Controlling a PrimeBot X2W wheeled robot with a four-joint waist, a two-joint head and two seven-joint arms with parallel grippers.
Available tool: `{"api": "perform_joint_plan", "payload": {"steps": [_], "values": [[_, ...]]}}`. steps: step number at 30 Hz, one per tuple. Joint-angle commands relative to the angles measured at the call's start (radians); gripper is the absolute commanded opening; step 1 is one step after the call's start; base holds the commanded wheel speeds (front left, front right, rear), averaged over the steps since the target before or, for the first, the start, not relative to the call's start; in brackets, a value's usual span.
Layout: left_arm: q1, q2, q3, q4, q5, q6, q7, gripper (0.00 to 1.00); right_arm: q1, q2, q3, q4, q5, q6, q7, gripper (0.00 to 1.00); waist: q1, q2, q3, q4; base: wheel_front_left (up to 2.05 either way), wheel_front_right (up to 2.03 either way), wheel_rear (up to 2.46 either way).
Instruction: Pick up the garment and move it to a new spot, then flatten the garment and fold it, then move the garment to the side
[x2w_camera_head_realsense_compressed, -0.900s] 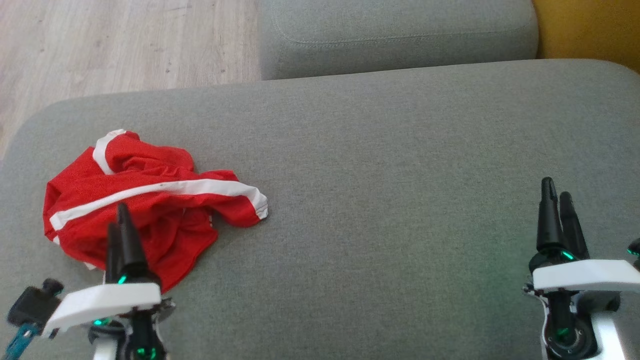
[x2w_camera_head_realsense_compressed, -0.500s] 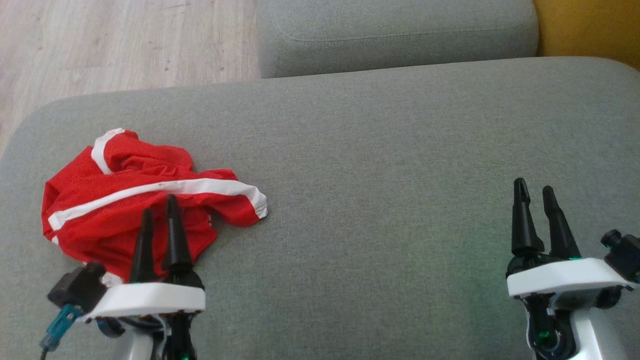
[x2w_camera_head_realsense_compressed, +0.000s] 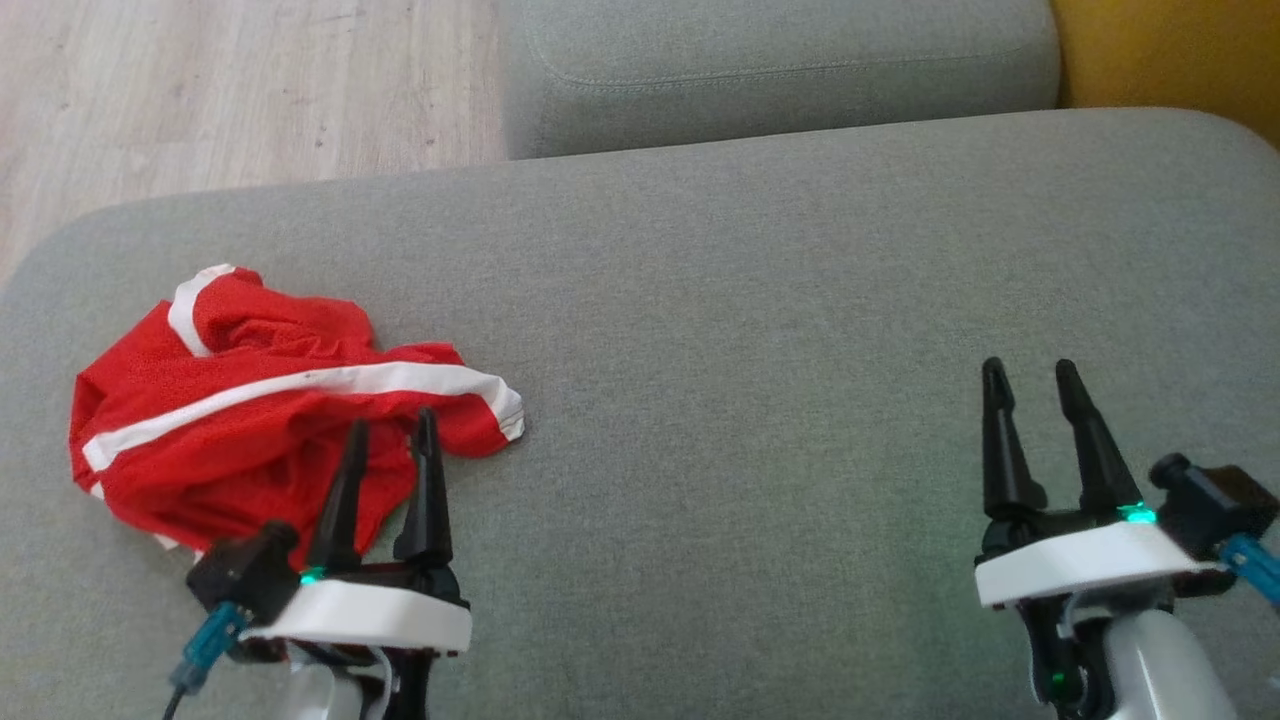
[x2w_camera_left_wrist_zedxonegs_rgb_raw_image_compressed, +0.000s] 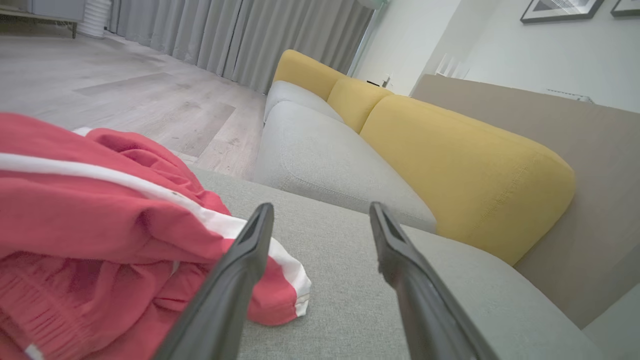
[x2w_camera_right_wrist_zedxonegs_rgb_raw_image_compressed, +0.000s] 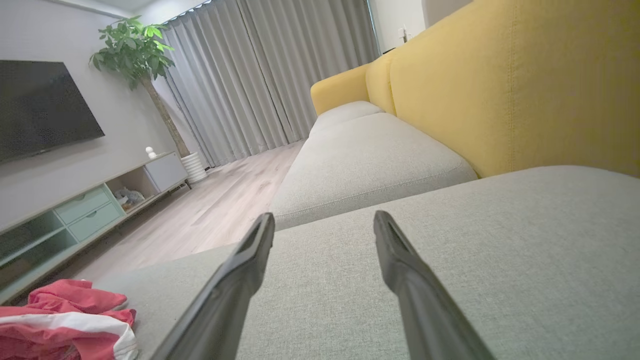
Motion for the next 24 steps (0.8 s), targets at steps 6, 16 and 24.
{"api": "perform_joint_plan", "payload": {"steps": [6,16,24], "values": [[-0.057,0.022,-0.003,-0.017,0.082,-0.002,-0.027,1.00,-0.043,-0.009,0.044,-0.045,-0.116,0.003,-0.030,1.00,-0.0001,0.0000,0.004,-0.007,0.00,0.00,0.00],[-0.072,0.037,-0.038,-0.016,0.222,0.007,-0.057,1.00,-0.048,-0.009,0.068,-0.055,-0.263,0.003,-0.059,1.00,-0.0001,0.0000,0.006,-0.010,0.00,0.00,0.00],[-0.088,0.052,-0.074,-0.013,0.348,0.042,-0.081,1.00,-0.053,-0.010,0.086,-0.065,-0.393,0.004,-0.083,1.00,-0.0001,0.0000,0.006,-0.010,0.00,0.00,0.00]]}}
